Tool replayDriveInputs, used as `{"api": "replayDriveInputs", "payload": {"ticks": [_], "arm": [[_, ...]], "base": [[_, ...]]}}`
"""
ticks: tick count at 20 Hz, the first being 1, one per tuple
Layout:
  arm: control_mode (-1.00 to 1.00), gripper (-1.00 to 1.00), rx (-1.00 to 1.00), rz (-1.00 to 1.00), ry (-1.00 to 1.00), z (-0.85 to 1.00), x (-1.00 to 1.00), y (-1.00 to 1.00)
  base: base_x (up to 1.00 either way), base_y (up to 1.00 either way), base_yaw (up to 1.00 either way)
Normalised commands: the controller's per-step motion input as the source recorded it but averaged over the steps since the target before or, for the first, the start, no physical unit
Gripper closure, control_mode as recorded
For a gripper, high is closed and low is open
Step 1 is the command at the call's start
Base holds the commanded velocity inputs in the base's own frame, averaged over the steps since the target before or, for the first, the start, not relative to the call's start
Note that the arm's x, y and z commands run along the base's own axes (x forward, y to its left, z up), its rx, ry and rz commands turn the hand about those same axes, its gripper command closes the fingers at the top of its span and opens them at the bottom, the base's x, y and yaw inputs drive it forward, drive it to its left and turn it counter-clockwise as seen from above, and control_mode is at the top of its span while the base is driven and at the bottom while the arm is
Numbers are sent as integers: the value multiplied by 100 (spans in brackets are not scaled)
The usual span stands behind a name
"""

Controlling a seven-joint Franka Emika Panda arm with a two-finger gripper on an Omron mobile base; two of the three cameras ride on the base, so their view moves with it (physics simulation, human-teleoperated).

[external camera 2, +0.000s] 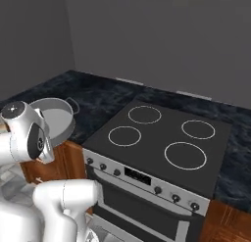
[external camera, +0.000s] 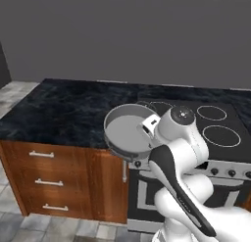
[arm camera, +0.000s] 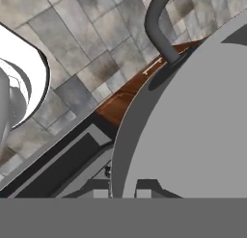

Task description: Move the pot and pan from the stove into the sink.

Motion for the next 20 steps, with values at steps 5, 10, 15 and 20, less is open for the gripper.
{"api": "replayDriveInputs", "payload": {"ticks": [5, 10, 15, 20], "arm": [[100, 100, 0, 0, 0, 0, 0, 0], [100, 100, 0, 0, 0, 0, 0, 0], [100, 100, 0, 0, 0, 0, 0, 0], [100, 100, 0, 0, 0, 0, 0, 0]], "base": [[-16, 0, 47], [-16, 0, 47], [-13, 0, 48], [-8, 0, 49]]}}
